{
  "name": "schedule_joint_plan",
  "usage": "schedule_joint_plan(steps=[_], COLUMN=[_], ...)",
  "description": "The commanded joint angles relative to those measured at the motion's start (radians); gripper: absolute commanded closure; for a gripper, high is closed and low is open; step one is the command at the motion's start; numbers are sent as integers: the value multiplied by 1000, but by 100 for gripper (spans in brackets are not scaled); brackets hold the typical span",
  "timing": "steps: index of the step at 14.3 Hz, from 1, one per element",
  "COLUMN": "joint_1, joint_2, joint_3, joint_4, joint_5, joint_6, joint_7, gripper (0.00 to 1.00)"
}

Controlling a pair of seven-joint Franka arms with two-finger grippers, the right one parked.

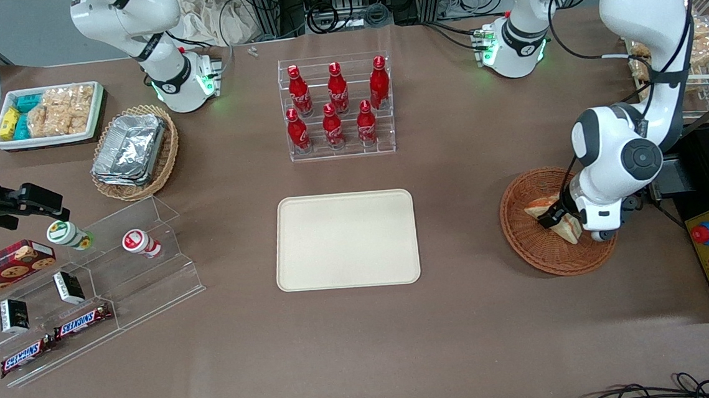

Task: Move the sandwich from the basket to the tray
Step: 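Move the left gripper down over the wrapped sandwich in the wicker basket, then close the left gripper on the sandwich and lift it from the basket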

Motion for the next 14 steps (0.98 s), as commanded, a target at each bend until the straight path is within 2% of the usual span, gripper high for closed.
schedule_joint_plan(steps=[1,4,6,8,11,12,14], joint_1=[-5,-4,-4,-7,-11,-11,-11], joint_2=[11,21,-73,-166,-182,-171,-179], joint_3=[1,3,1,-5,-81,-123,-212], joint_4=[-2,5,12,101,403,474,504], joint_5=[9,29,31,29,11,11,6], joint_6=[27,24,-40,-268,-679,-759,-786], joint_7=[-30,-24,-12,-3,11,14,39], gripper=[100,100,100,100,100,100,100])
